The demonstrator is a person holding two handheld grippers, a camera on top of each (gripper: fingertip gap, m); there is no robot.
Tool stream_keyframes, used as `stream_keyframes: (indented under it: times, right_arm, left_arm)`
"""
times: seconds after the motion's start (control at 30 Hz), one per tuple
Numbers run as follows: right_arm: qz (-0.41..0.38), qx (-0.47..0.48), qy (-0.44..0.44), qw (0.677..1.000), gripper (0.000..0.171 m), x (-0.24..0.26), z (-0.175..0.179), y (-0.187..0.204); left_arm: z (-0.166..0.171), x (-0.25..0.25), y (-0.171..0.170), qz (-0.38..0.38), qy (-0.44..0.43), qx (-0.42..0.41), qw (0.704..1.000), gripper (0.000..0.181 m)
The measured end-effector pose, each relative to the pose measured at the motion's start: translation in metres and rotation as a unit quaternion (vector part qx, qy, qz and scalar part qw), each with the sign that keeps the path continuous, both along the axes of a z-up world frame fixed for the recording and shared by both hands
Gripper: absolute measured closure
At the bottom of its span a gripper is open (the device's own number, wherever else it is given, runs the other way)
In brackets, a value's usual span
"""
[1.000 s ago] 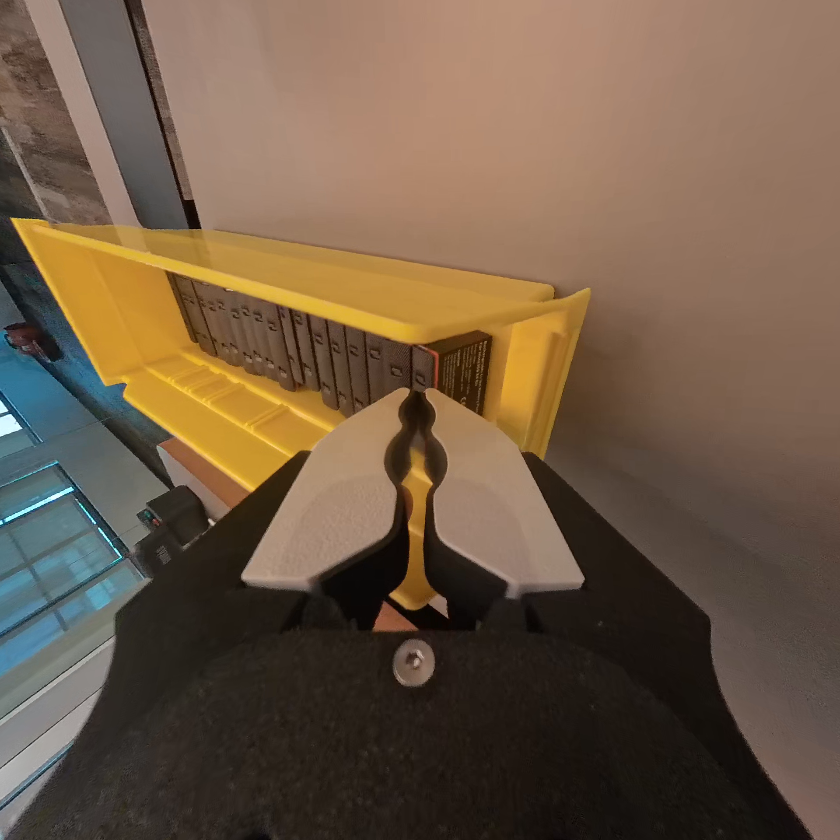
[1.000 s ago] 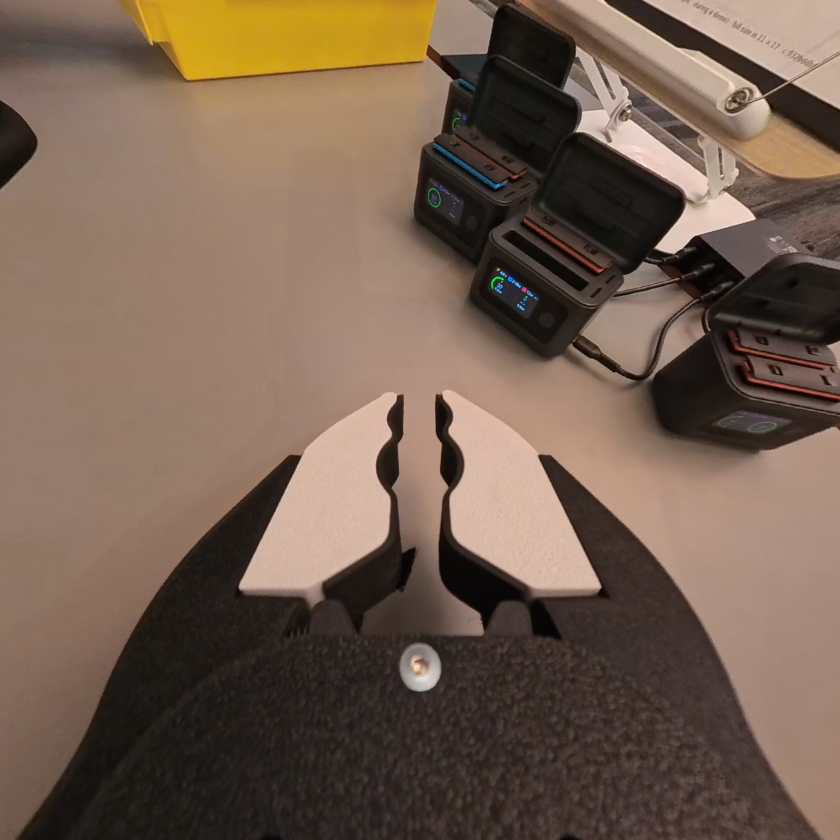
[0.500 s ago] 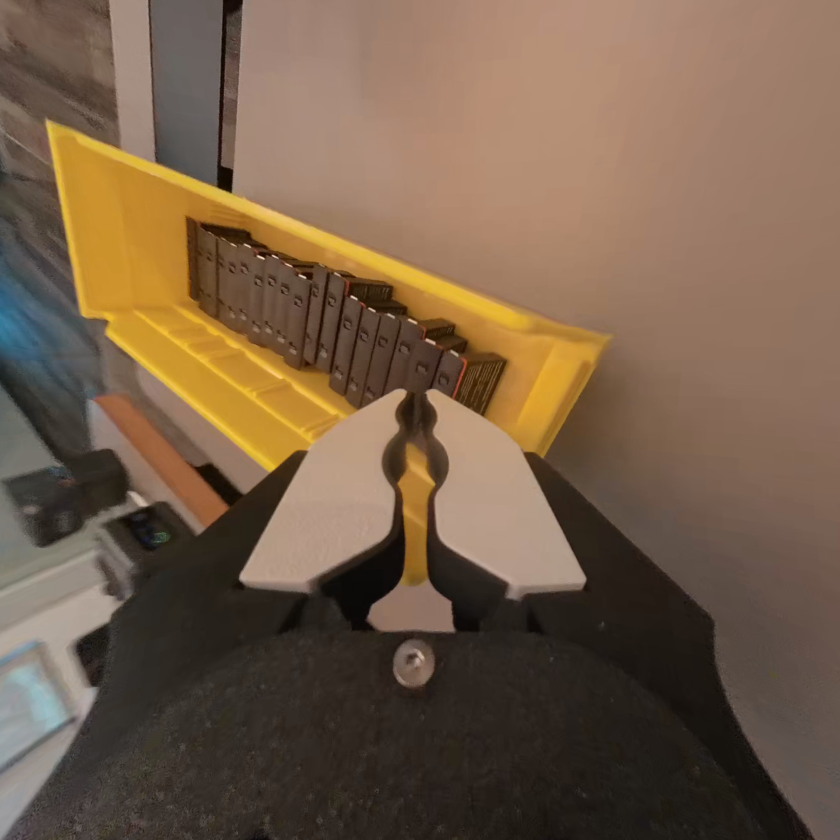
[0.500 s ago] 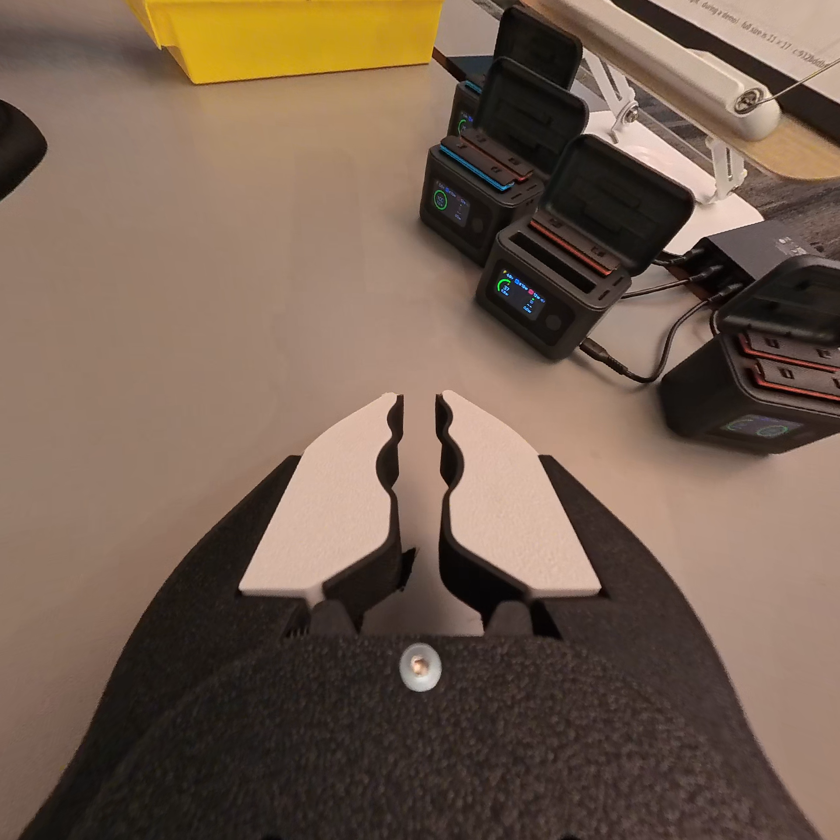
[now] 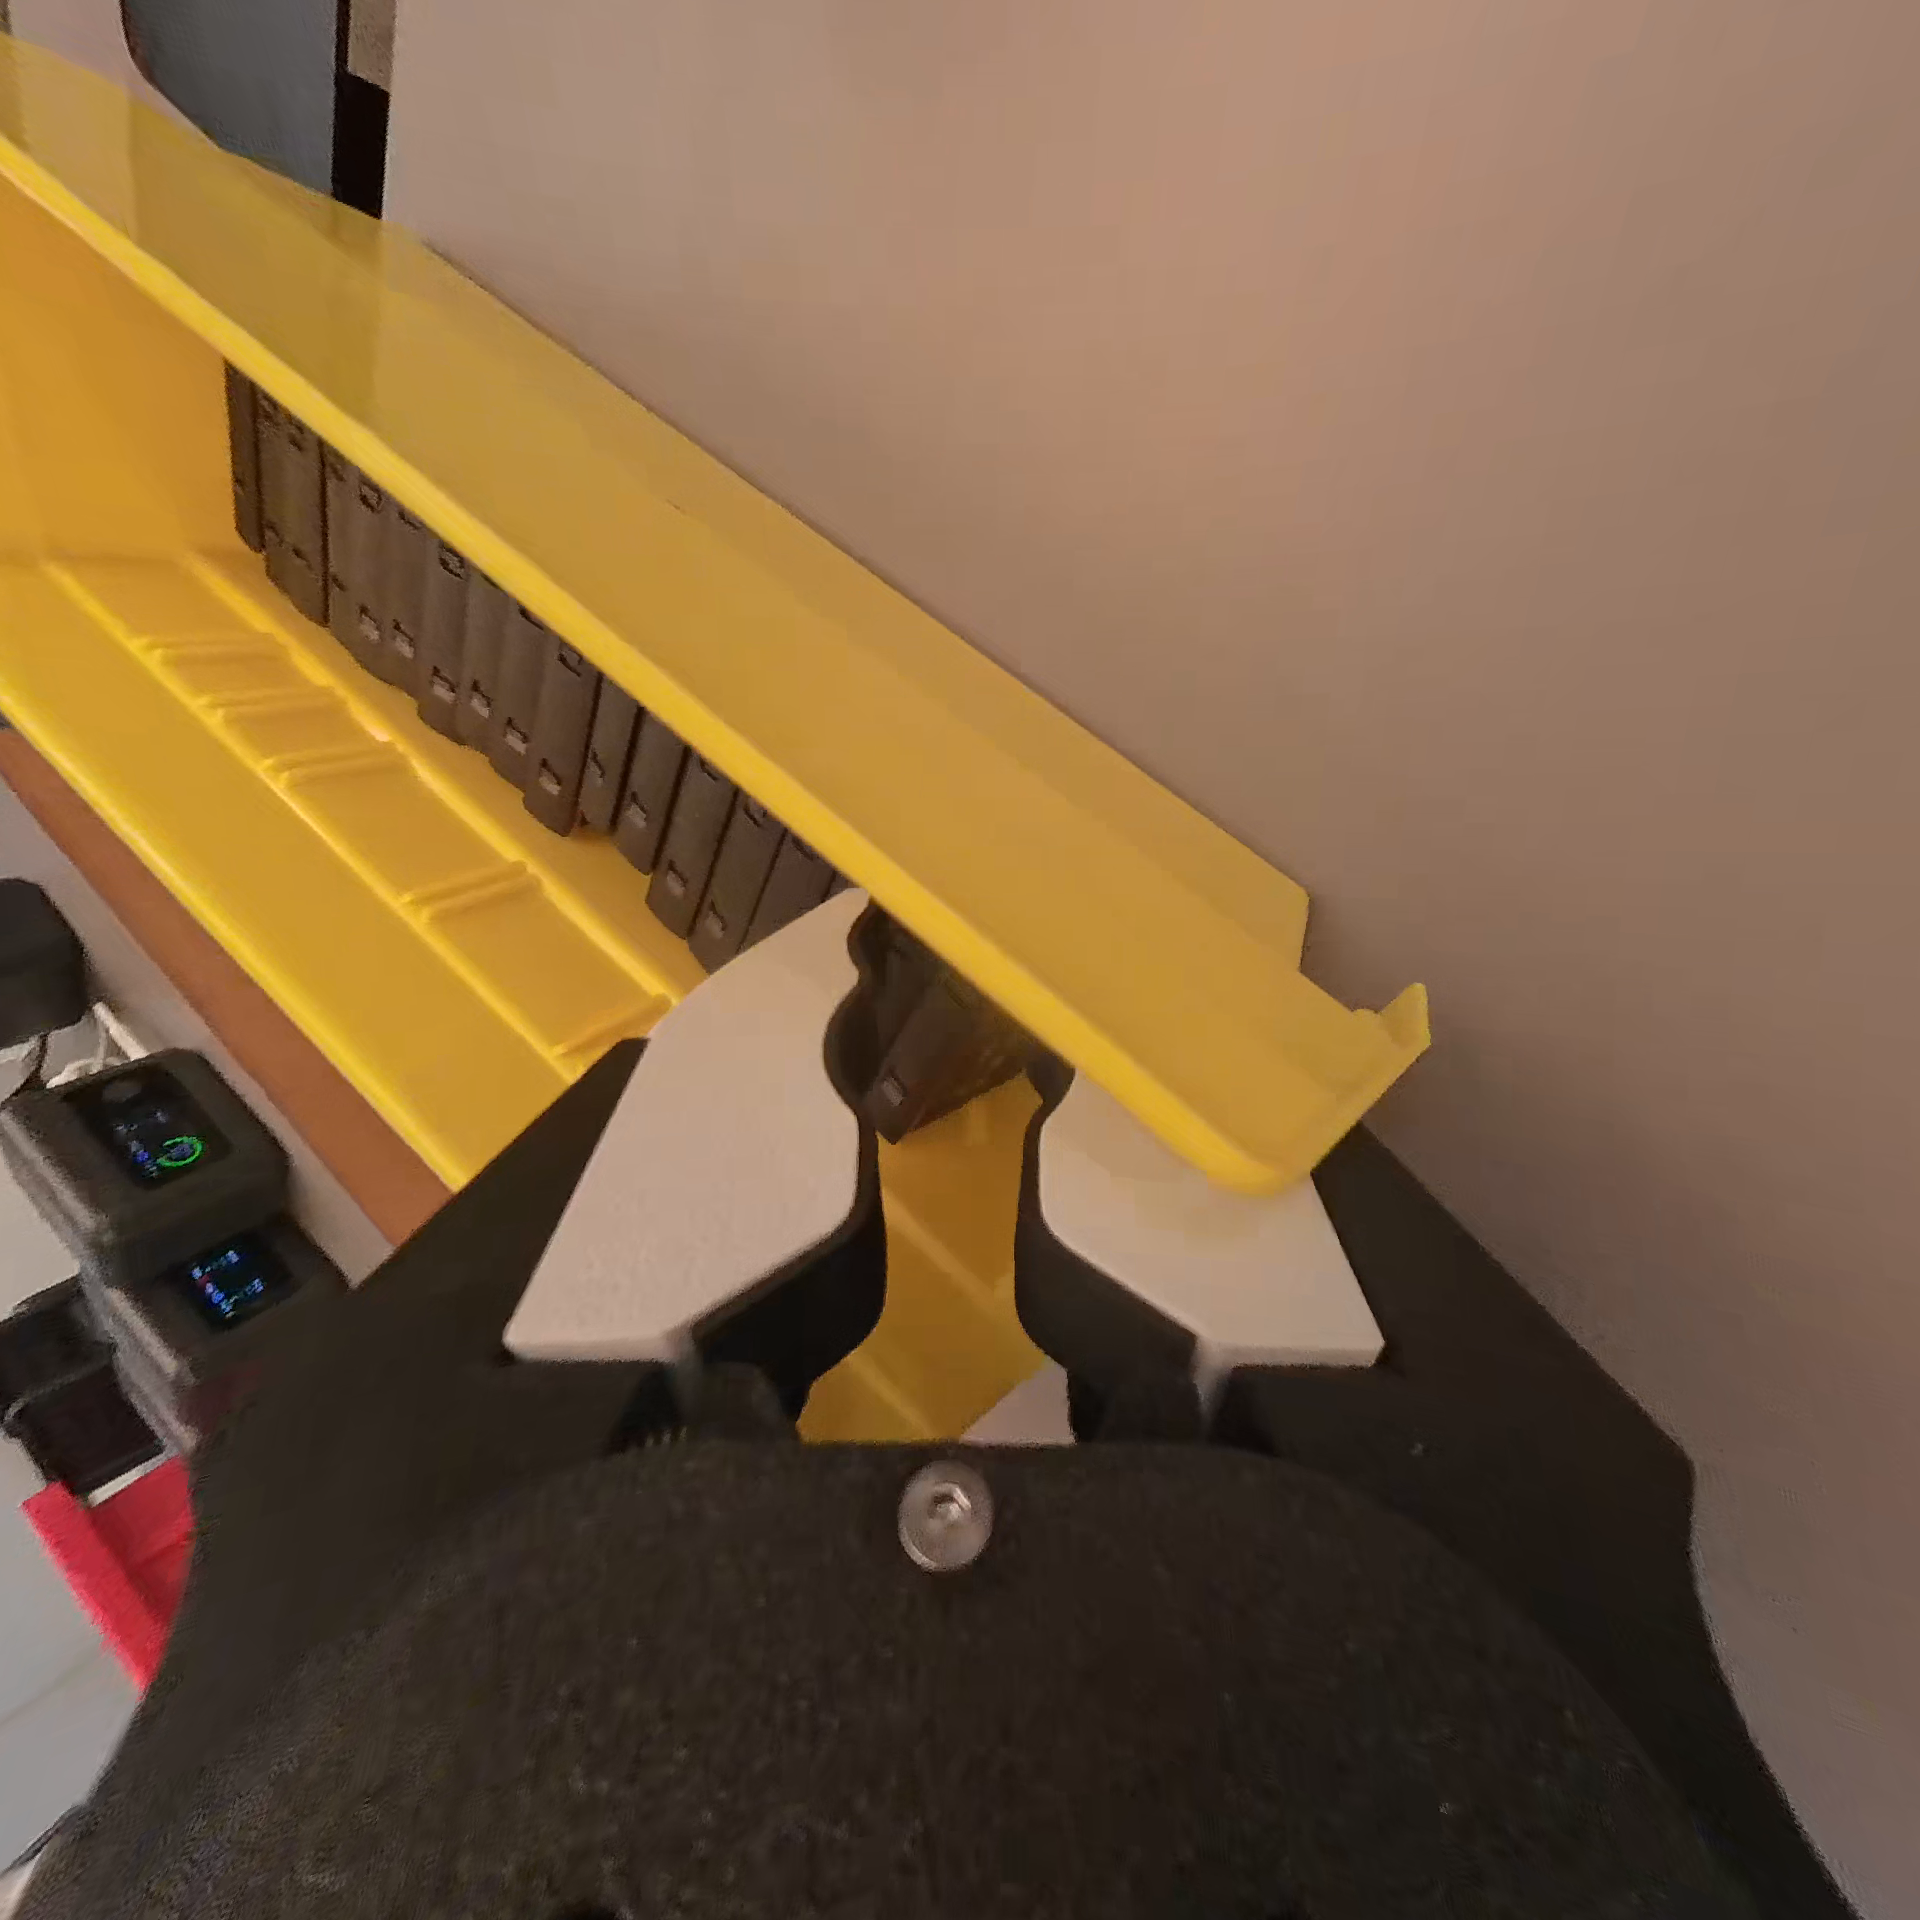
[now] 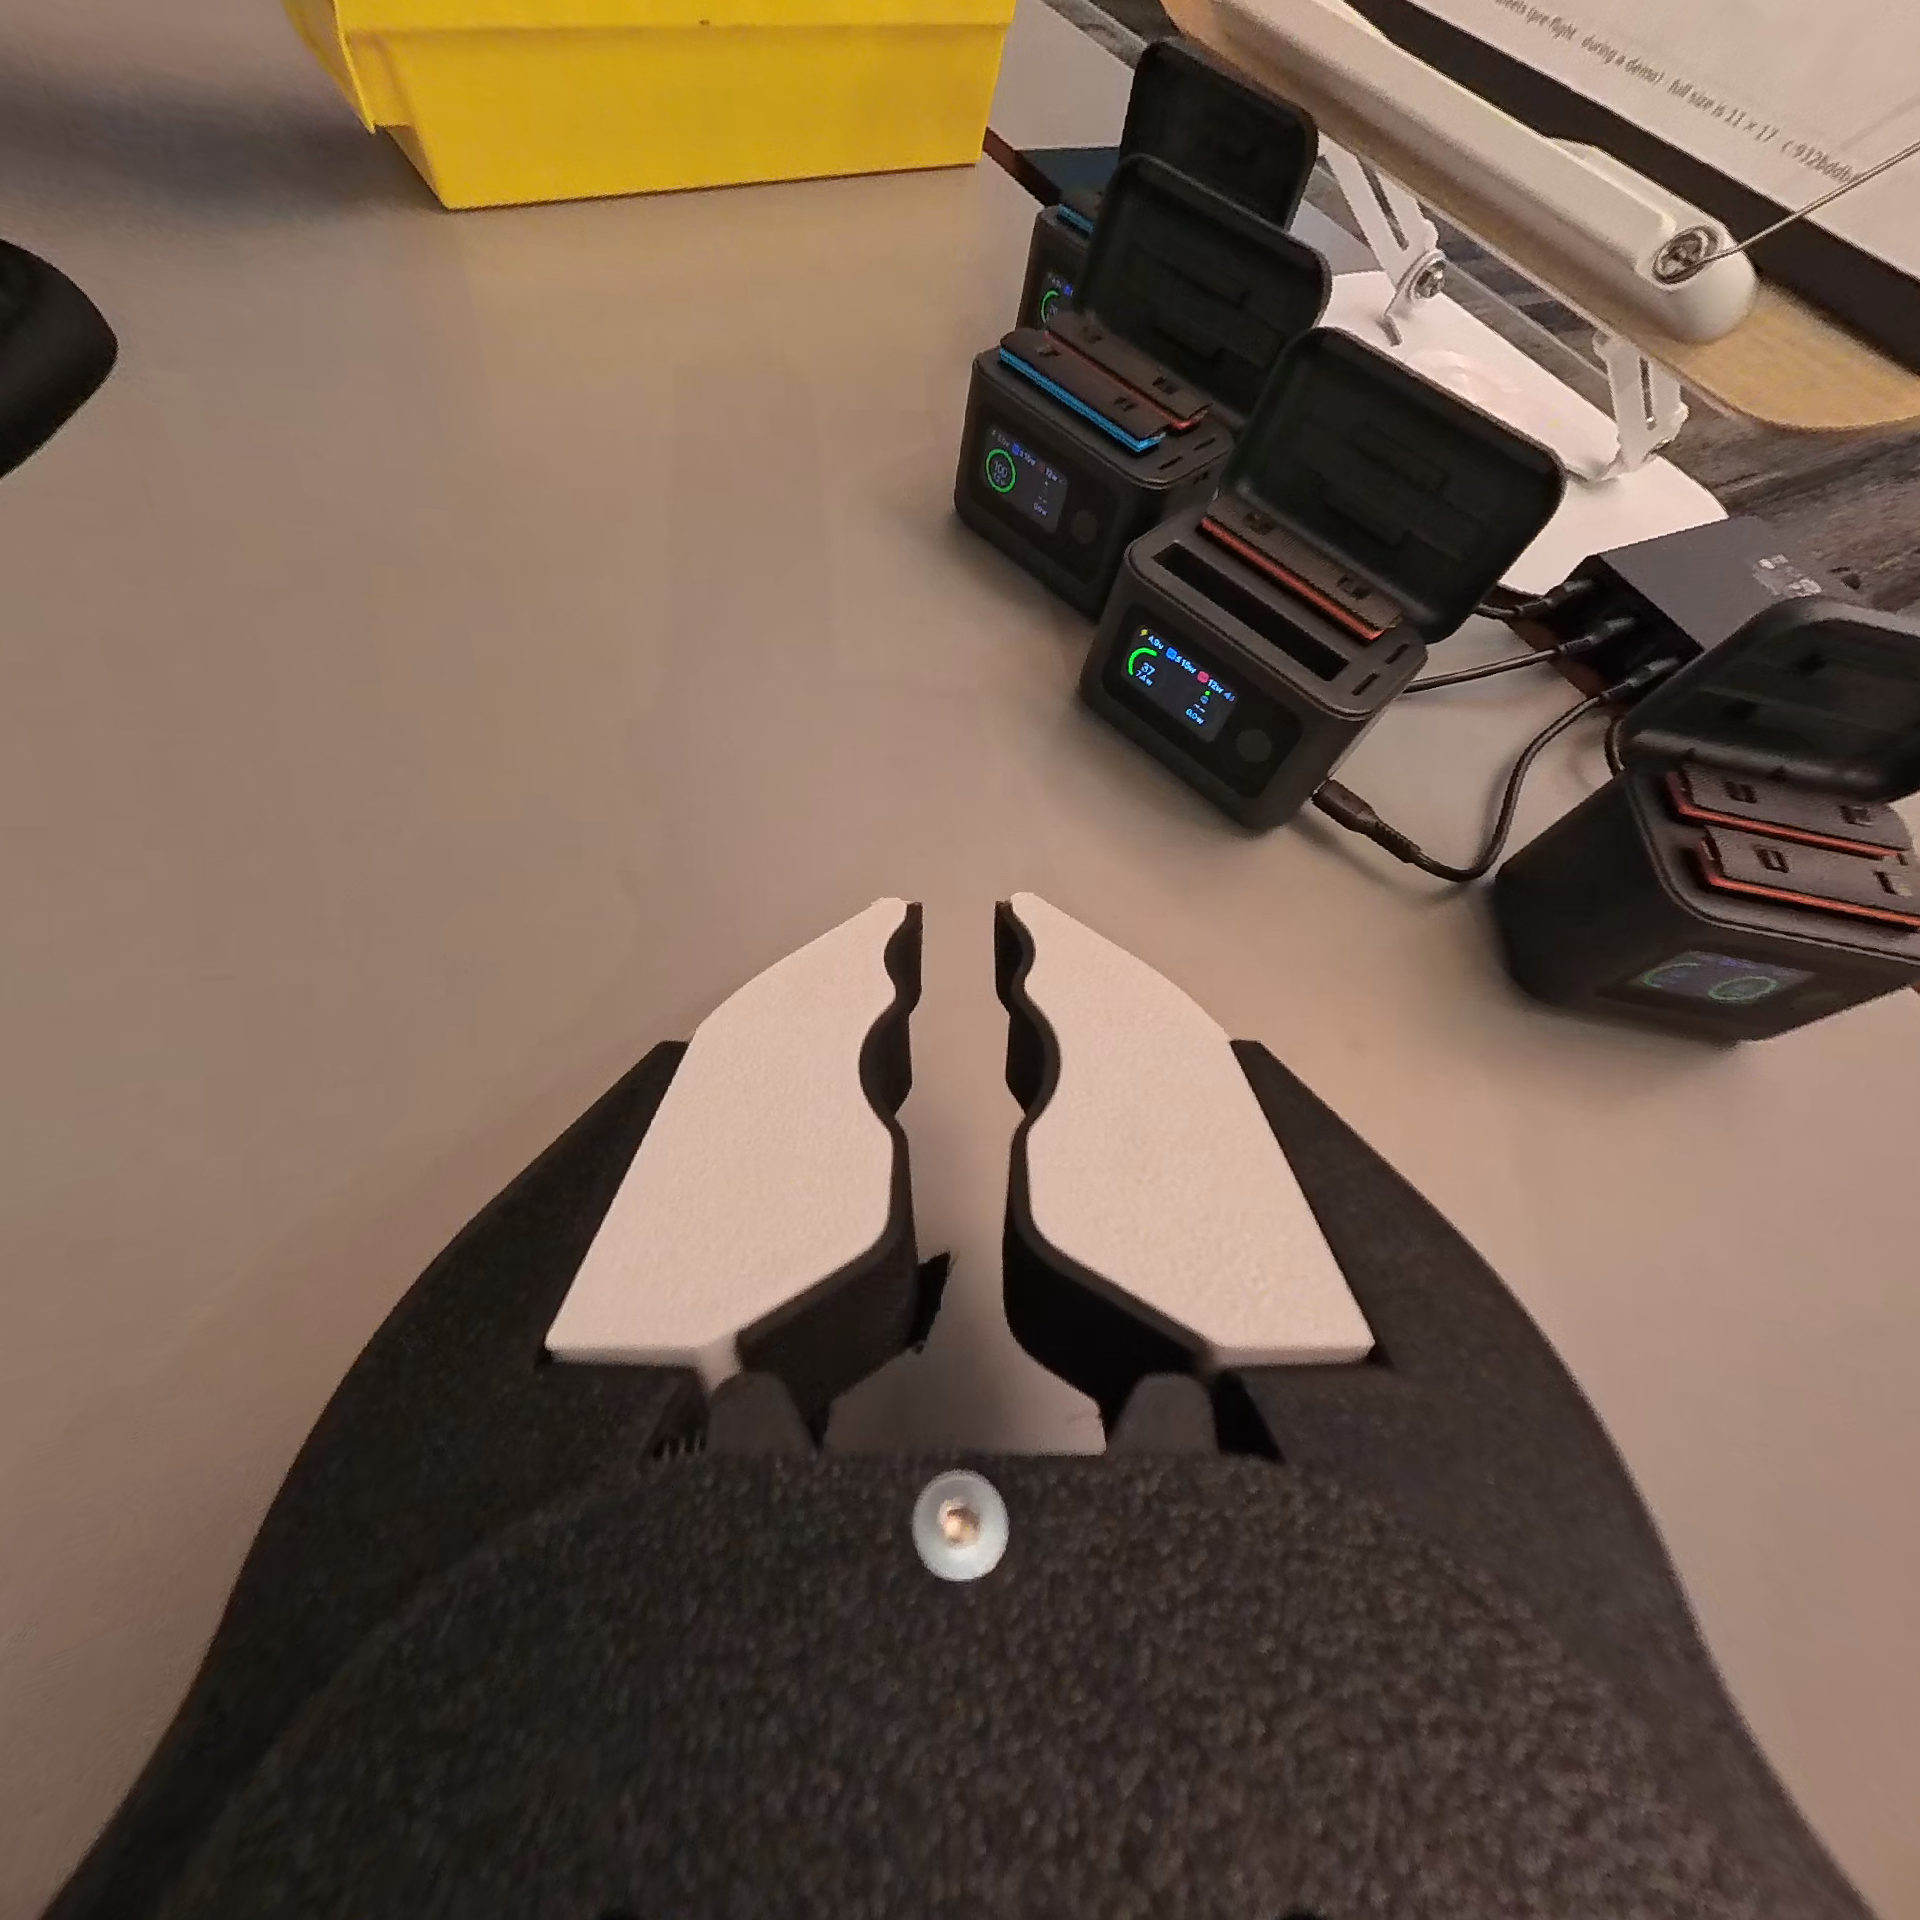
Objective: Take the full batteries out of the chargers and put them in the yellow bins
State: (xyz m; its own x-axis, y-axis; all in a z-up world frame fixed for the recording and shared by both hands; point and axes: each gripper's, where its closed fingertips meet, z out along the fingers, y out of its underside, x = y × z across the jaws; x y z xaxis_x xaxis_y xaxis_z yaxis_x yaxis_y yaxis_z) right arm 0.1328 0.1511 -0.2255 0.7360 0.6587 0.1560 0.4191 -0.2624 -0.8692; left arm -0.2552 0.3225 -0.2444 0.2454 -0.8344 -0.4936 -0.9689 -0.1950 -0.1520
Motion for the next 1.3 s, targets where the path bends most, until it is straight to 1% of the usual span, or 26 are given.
stream_keyframes:
  times: [0.13,0.3,0.4,0.5,0.8,1.0,1.1,1.13,1.2,1.23,1.3]
  right_arm:
    - [-0.002,0.001,-0.002,1.000,0.158,0.001,0.001,0.000]
    - [-0.004,0.005,-0.001,1.000,0.158,0.002,0.003,0.000]
    - [-0.004,0.007,0.002,1.000,0.158,0.002,0.005,0.000]
    - [-0.003,0.008,0.000,1.000,0.158,0.002,0.005,0.000]
    - [-0.004,0.007,0.001,1.000,0.158,0.002,0.004,0.000]
    - [-0.003,0.005,0.000,1.000,0.158,0.001,0.003,0.000]
    - [-0.003,0.004,0.001,1.000,0.158,0.000,0.002,0.000]
    - [-0.003,0.003,0.001,1.000,0.158,0.000,0.002,0.000]
    - [-0.002,0.001,0.001,1.000,0.158,0.000,0.001,0.000]
    - [-0.002,0.001,0.000,1.000,0.158,0.000,0.001,0.000]
    - [-0.002,0.001,-0.001,1.000,0.158,0.000,0.000,0.000]
  left_arm:
    - [0.001,-0.004,-0.006,0.012,0.029,0.016,0.999,0.160]
    - [0.004,-0.003,-0.014,0.006,0.040,0.039,0.998,0.174]
    - [0.006,-0.007,-0.015,-0.007,0.053,0.058,0.997,0.176]
    - [0.009,-0.009,-0.016,-0.007,0.045,0.064,0.997,0.177]
    - [0.043,-0.020,-0.007,0.010,-0.002,0.111,0.994,0.181]
    - [0.044,-0.028,-0.010,0.018,-0.023,0.100,0.995,0.181]
    - [0.044,-0.030,-0.011,-0.005,-0.022,0.091,0.996,0.181]
    - [0.043,-0.028,-0.014,-0.030,-0.016,0.081,0.996,0.181]
    - [0.039,-0.026,-0.017,-0.095,0.012,0.066,0.993,0.172]
    - [0.038,-0.029,-0.015,-0.105,0.032,0.063,0.992,0.169]
    - [0.031,-0.027,-0.017,-0.135,0.044,0.028,0.989,0.161]
